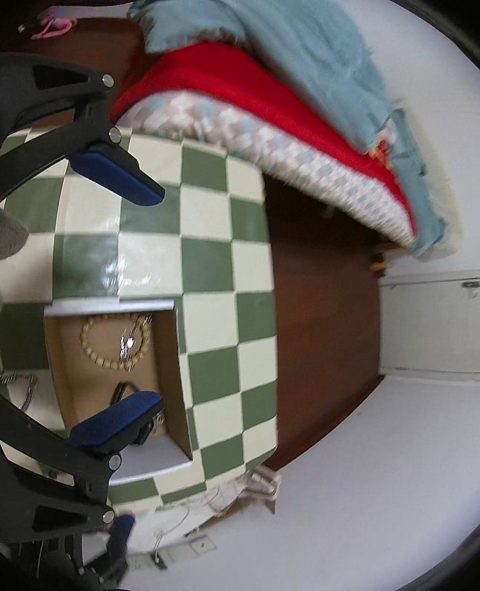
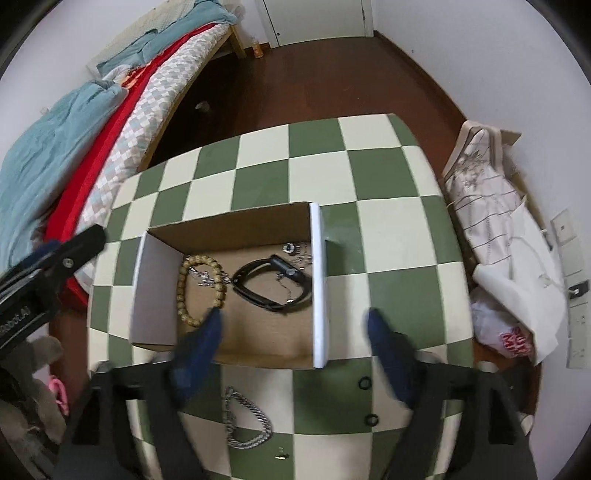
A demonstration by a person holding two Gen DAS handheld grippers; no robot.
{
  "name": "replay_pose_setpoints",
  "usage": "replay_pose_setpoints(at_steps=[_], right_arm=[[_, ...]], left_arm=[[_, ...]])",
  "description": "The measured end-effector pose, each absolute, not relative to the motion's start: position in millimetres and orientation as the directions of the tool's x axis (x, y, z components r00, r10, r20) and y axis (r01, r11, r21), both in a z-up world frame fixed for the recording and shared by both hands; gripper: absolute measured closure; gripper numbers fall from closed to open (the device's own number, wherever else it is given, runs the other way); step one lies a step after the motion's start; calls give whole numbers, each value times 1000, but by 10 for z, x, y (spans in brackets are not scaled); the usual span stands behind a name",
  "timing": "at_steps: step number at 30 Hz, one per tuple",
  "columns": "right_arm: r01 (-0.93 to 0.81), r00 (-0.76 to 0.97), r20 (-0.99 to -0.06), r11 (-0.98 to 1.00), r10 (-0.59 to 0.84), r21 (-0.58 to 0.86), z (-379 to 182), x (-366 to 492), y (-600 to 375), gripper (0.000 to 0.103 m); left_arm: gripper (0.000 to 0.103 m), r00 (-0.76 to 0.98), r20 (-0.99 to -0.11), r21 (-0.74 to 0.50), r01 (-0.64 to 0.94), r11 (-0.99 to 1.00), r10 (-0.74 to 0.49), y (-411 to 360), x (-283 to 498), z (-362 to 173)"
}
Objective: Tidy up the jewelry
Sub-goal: 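Lower the bead bracelet and watch band into the box and open both grippers, then move the left gripper to the silver chain bracelet while the right approaches a black ring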
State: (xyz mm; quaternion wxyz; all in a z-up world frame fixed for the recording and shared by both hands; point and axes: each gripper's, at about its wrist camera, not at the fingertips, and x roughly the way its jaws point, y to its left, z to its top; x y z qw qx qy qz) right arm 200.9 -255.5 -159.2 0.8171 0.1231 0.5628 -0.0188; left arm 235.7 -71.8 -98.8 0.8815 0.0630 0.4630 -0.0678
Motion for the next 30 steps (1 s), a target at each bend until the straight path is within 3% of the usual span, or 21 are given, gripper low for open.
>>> replay_pose_setpoints(at_steps=[4, 9, 20, 25, 26, 30], right_arm=[[160, 368, -929, 982, 36, 101, -1581, 1958, -2501, 4], [154, 389, -921, 987, -27, 36, -1521, 1862, -2414, 0], [160, 526, -851, 982, 4, 103, -1062, 1406, -2449, 0], [257, 557, -828, 960, -55, 109, -1086, 1021, -2751, 0], [280, 552, -831, 954, -67, 109, -1145, 940, -2833, 2], [325, 471, -881, 937, -44, 127, -1560, 795, -3067, 39]], left_arm=[[0, 624, -781, 141, 133, 981, 27, -663, 2206, -974], [0, 623, -781, 151, 120, 981, 44, -582, 2067, -979], [0, 682, -727, 186, 82, 979, 81, -568, 1504, -736], [0, 656, -747, 205, 76, 976, 106, -615, 1187, -989], [0, 639, -762, 200, 84, 976, 102, -634, 1151, -1084], [1, 541, -837, 172, 117, 978, 82, -732, 1075, -1533]])
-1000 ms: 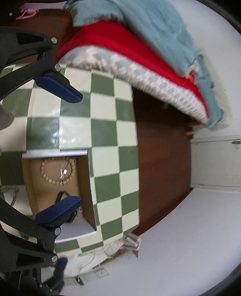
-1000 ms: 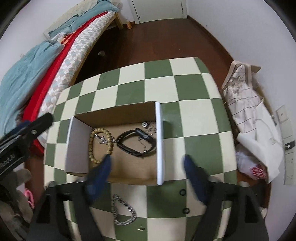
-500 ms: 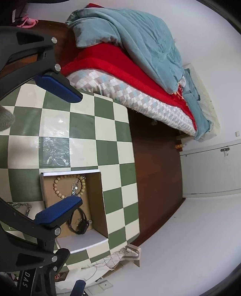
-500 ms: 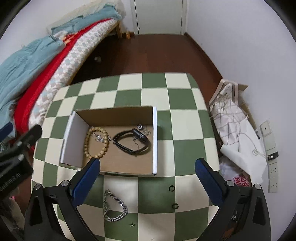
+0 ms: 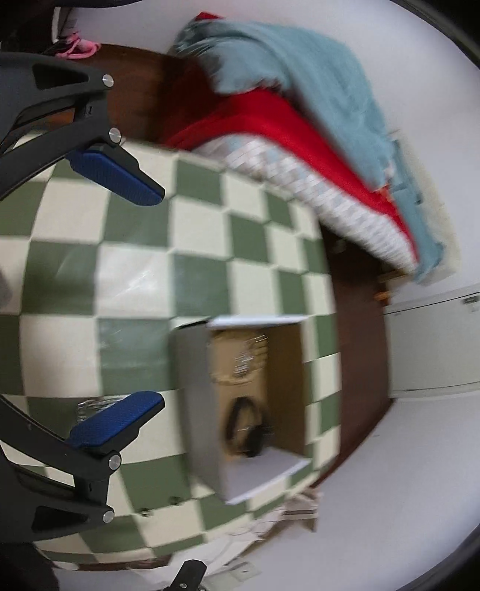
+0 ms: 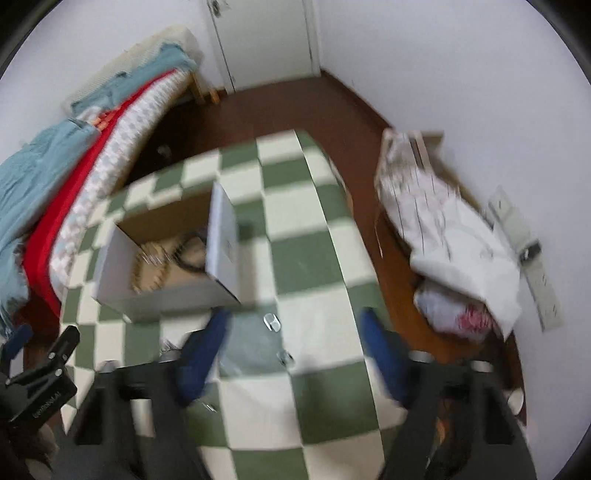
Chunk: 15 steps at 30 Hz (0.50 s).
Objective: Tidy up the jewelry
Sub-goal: 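Move the left gripper to the silver chain bracelet while the right approaches a black ring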
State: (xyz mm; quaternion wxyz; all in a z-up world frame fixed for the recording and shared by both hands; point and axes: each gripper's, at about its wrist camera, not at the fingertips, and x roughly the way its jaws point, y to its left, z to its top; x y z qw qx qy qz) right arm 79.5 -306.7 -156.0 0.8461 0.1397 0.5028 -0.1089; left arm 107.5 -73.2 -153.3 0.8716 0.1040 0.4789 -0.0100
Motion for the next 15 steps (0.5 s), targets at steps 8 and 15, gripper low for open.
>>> replay_pose_setpoints(at_steps=[8, 15], right_arm=[[364, 411, -912, 919, -15, 149, -2132, 587, -3151, 40], [364, 413, -911, 918, -8, 157, -2360, 609, -3129, 40]], left_arm=[[16, 412, -911, 130, 225, 965, 27, -1073, 1040, -2152], [28, 425, -905, 150, 277, 949, 19, -1293, 1004, -2260]])
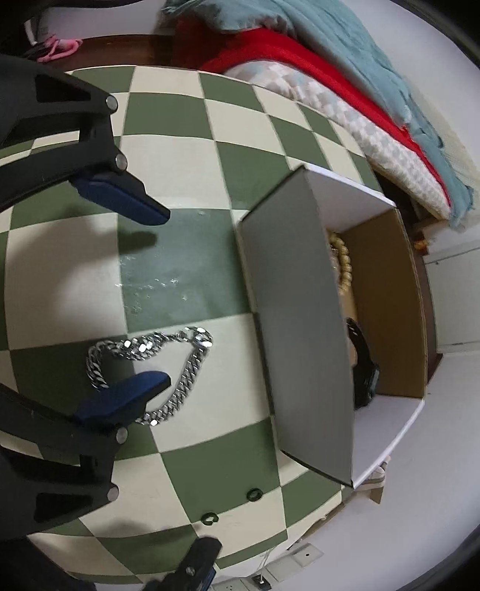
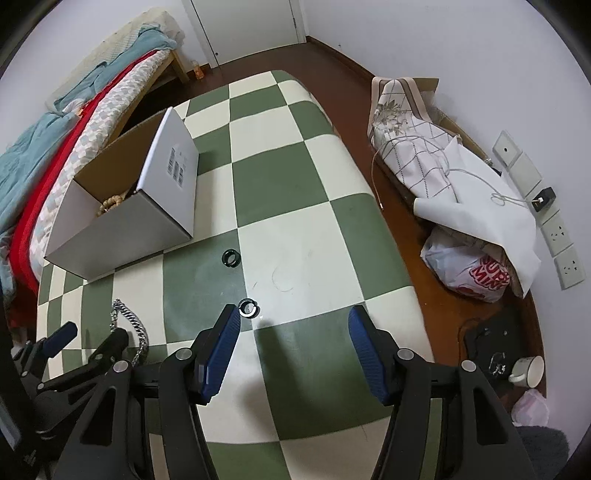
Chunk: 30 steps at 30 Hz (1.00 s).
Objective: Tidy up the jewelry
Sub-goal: 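Move the left gripper to the silver chain bracelet while the right approaches a black ring, then grasp the chain bracelet with the left gripper while the right grasps a black ring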
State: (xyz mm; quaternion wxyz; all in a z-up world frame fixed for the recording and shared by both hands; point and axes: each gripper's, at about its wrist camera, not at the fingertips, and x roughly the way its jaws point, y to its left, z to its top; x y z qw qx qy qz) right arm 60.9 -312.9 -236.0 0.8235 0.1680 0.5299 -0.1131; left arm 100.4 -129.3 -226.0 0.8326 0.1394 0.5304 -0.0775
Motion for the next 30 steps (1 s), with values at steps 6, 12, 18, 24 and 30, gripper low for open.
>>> replay_pose_setpoints(at_steps=[6, 12, 18, 24, 30], right_arm=[[307, 414, -910, 946, -37, 101, -2452, 727, -2939, 40], [239, 439, -891, 971, -117, -9, -2490, 762, -2671, 52], [203, 450, -886, 979, -114, -23, -2473, 792, -2534, 89], [208, 450, -886, 978, -108, -14, -2466, 765, -2532, 89], [216, 454, -888, 976, -76, 27, -2450, 732, -2560, 89]], left_arm=[[97, 425, -905, 140, 319, 937, -9, -1359, 948, -2223], [98, 430, -903, 153, 291, 944, 13, -1200, 910, -2224], [99, 425, -905, 147, 276, 950, 16, -1112, 929, -2240], [99, 423, -906, 132, 265, 955, 8, -1075, 934, -2244], [103, 422, -906, 92, 260, 961, -27, -1046, 946, -2143]])
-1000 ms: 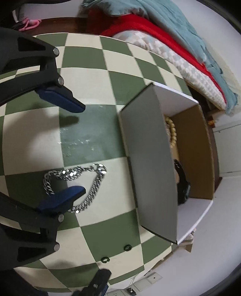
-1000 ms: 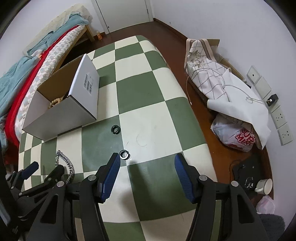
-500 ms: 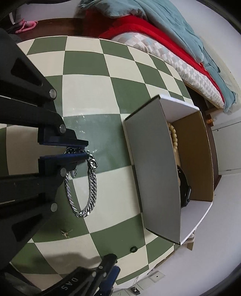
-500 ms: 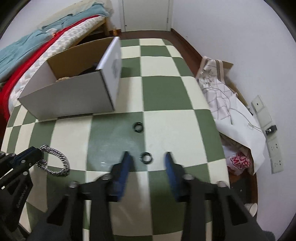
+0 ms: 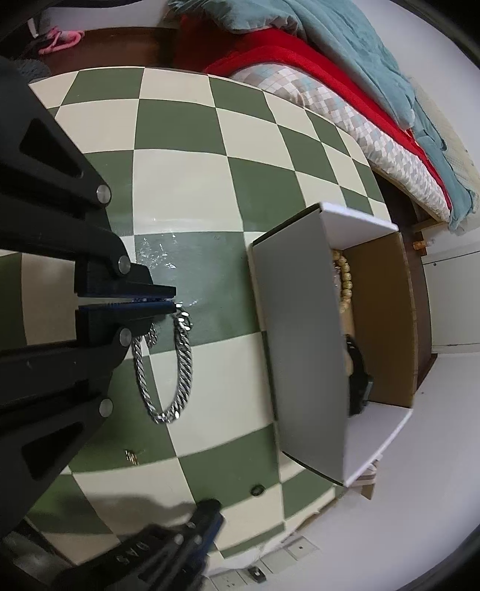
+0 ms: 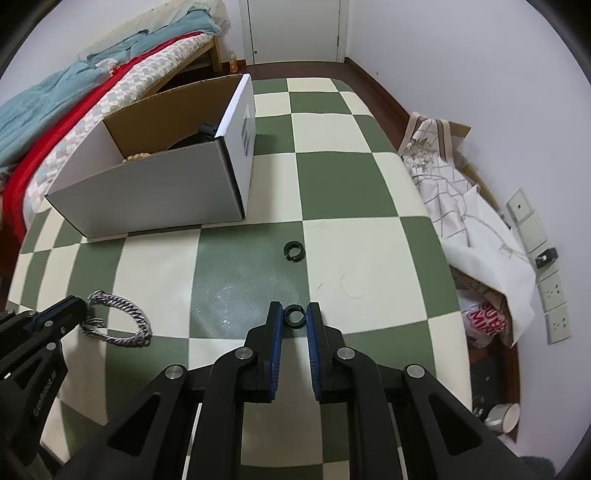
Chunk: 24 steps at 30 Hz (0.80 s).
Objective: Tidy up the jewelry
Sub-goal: 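Grasp the chain bracelet with the left gripper while the right grasps a black ring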
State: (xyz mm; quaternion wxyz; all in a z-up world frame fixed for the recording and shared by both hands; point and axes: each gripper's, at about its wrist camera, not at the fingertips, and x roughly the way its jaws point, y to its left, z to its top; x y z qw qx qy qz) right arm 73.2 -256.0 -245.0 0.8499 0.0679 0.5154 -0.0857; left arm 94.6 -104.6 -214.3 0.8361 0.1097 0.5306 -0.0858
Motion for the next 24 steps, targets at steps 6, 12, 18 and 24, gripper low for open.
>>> replay_pose_setpoints(at_steps=[6, 12, 18, 24], right_arm=[[228, 491, -871, 968, -26, 99, -2267, 617, -2567, 89], [234, 520, -854, 960, 8, 151, -2082, 579, -2590, 90], [250, 513, -858, 954, 15, 166, -2092, 568, -2640, 90], [258, 499, -866, 951, 17, 168, -2162, 559, -2643, 90]], left_arm=[[103, 460, -882, 10, 232, 973, -101, -919, 1024, -1773], [97, 373, -872, -234, 251, 939, -317, -749, 1151, -1650], [43, 245, -907, -306, 175, 936, -343, -654, 1235, -2159], [44, 308, -935, -79, 307, 948, -177, -1050, 1155, -2272]])
